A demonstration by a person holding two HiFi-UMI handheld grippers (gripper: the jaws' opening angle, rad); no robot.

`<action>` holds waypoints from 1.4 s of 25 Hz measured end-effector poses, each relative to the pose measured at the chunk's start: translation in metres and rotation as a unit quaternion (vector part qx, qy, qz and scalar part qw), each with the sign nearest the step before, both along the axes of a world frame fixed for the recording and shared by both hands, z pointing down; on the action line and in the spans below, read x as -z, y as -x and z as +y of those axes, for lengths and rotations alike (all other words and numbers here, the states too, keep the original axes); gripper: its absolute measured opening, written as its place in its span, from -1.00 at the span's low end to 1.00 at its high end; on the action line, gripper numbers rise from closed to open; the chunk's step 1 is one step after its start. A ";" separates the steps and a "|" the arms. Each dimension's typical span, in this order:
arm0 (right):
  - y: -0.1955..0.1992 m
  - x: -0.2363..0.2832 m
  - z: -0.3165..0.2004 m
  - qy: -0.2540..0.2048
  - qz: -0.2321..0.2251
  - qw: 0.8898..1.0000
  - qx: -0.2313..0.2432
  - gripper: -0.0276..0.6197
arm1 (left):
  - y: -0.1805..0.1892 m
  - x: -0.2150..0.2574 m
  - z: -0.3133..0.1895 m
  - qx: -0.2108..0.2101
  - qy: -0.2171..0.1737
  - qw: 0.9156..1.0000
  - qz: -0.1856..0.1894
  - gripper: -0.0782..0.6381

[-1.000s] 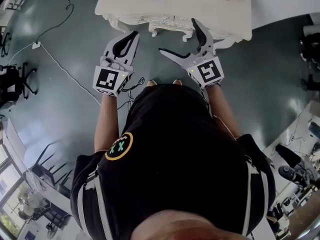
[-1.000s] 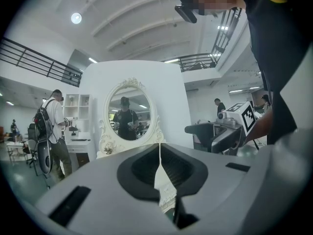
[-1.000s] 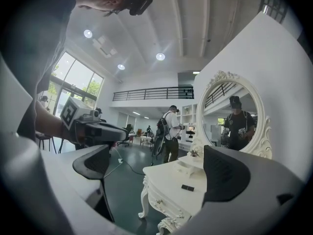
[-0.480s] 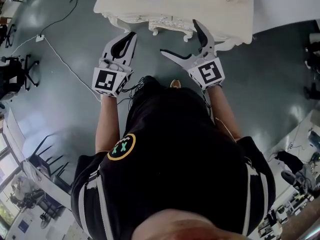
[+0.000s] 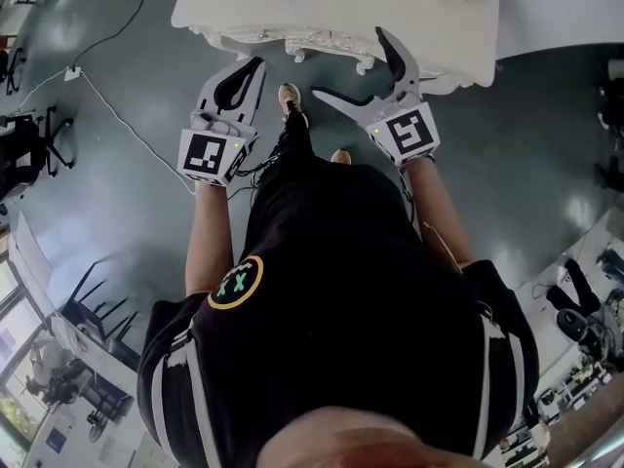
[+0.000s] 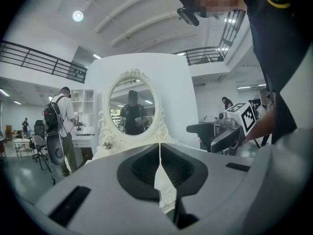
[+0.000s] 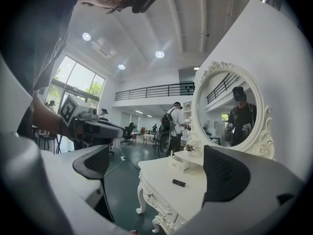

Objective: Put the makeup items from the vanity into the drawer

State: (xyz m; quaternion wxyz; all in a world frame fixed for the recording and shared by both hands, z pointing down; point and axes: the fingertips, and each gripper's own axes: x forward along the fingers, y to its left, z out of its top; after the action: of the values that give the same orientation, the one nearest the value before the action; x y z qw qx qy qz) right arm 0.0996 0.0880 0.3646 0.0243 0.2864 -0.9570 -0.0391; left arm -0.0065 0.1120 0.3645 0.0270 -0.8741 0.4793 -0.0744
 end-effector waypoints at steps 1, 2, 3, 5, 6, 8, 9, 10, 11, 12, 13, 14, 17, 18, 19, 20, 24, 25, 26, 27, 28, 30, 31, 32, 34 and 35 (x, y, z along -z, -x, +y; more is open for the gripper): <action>0.004 -0.001 -0.009 0.000 0.000 1.000 -0.002 0.94 | 0.004 -0.001 -0.009 -0.003 -0.001 1.000 0.000 -0.70; 0.008 -0.002 -0.018 0.000 0.002 1.000 -0.004 0.94 | 0.008 -0.003 -0.019 -0.006 -0.002 1.000 -0.001 -0.70; 0.013 -0.003 -0.028 0.000 0.004 1.000 -0.007 0.94 | 0.013 -0.004 -0.029 -0.008 -0.003 1.000 -0.002 -0.70; 0.025 -0.007 -0.048 -0.001 0.010 1.000 -0.008 0.94 | 0.024 -0.007 -0.050 -0.013 -0.006 1.000 -0.005 -0.70; 0.031 -0.010 -0.058 0.000 0.012 1.000 -0.008 0.94 | 0.030 -0.009 -0.061 -0.014 -0.007 1.000 -0.007 -0.70; 0.045 -0.016 -0.078 0.004 0.019 1.000 -0.008 0.94 | 0.043 -0.014 -0.083 -0.017 -0.006 1.000 -0.008 -0.70; 0.052 -0.019 -0.089 0.006 0.024 1.000 -0.008 0.94 | 0.050 -0.016 -0.094 -0.018 -0.004 1.000 -0.007 -0.70; 0.059 -0.022 -0.101 0.008 0.029 1.000 -0.009 0.94 | 0.057 -0.018 -0.106 -0.019 -0.003 1.000 -0.004 -0.70; 0.067 -0.023 -0.113 0.010 0.033 0.999 -0.011 0.94 | 0.066 -0.019 -0.118 -0.019 -0.001 1.000 -0.001 -0.70; 0.076 -0.024 -0.126 0.012 0.037 0.999 -0.012 0.94 | 0.075 -0.020 -0.131 -0.020 0.002 1.000 0.001 -0.70; 0.084 -0.024 -0.140 0.014 0.040 0.999 -0.014 0.94 | 0.084 -0.020 -0.146 -0.022 0.005 1.000 0.002 -0.70; 0.093 -0.023 -0.155 0.014 0.044 0.999 -0.015 0.94 | 0.093 -0.020 -0.161 -0.026 0.006 1.000 0.004 -0.70; 0.109 -0.017 -0.185 0.018 0.056 0.998 -0.023 0.94 | 0.108 -0.016 -0.193 -0.039 0.009 0.999 0.009 -0.70; 0.112 -0.017 -0.191 0.020 0.061 0.998 -0.026 0.94 | 0.110 -0.015 -0.200 -0.046 0.011 0.999 0.009 -0.70; 0.116 -0.018 -0.197 0.022 0.064 0.997 -0.029 0.94 | 0.113 -0.016 -0.207 -0.053 0.012 0.998 0.008 -0.70; 0.120 -0.020 -0.204 0.024 0.068 0.997 -0.031 0.94 | 0.115 -0.019 -0.215 -0.059 0.013 0.998 0.007 -0.70; 0.132 -0.033 -0.228 0.027 0.086 0.995 -0.037 0.94 | 0.127 -0.031 -0.242 -0.072 0.023 0.997 0.015 -0.70; 0.133 -0.036 -0.233 0.028 0.091 0.995 -0.039 0.94 | 0.129 -0.033 -0.247 -0.073 0.025 0.997 0.017 -0.70; 0.134 -0.038 -0.237 0.029 0.095 0.994 -0.040 0.94 | 0.130 -0.034 -0.252 -0.074 0.026 0.997 0.018 -0.70; 0.135 -0.039 -0.241 0.029 0.099 0.994 -0.039 0.94 | 0.131 -0.034 -0.256 -0.077 0.025 0.997 0.020 -0.70; 0.136 -0.041 -0.244 0.030 0.102 0.994 -0.038 0.94 | 0.130 -0.033 -0.258 -0.079 0.026 0.996 0.022 -0.70; 0.136 -0.045 -0.249 0.035 0.110 0.993 -0.034 0.94 | 0.131 -0.033 -0.262 -0.080 0.027 0.996 0.024 -0.70; 0.136 -0.047 -0.252 0.037 0.114 0.992 -0.031 0.94 | 0.132 -0.033 -0.265 -0.074 0.029 0.996 0.026 -0.70; 0.137 -0.049 -0.255 0.039 0.114 0.992 -0.027 0.94 | 0.133 -0.034 -0.269 -0.067 0.031 0.997 0.026 -0.70; 0.137 -0.055 -0.262 0.049 0.115 0.992 -0.019 0.94 | 0.135 -0.035 -0.275 -0.052 0.033 0.998 0.020 -0.70; 0.137 -0.059 -0.265 0.053 0.117 0.992 -0.014 0.94 | 0.135 -0.034 -0.279 -0.045 0.034 0.998 0.018 -0.70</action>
State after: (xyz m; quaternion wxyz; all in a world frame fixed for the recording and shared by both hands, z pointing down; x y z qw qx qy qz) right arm -0.0374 -0.1774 0.4232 0.1516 0.2916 -0.9442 -0.0216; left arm -0.1410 -0.1666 0.3986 -0.0082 -0.8965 0.4369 -0.0732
